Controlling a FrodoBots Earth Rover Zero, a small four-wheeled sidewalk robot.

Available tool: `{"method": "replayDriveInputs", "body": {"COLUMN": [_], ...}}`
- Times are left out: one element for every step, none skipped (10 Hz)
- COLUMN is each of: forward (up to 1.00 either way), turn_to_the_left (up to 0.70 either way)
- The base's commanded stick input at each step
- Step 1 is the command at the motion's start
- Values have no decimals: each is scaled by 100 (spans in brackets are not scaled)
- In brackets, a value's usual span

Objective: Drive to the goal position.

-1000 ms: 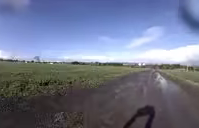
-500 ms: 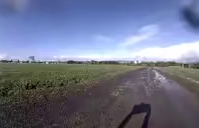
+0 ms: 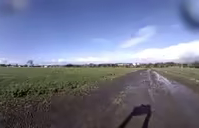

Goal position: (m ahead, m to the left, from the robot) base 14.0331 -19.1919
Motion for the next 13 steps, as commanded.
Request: {"method": "replayDriveInputs", "body": {"forward": [70,70,70,70,70,70,70,70,70,70,70,70,70], "turn_to_the_left": [0,0,0,-26,-31,-35,-35,-35,-35,-35,-35,-35,0]}}
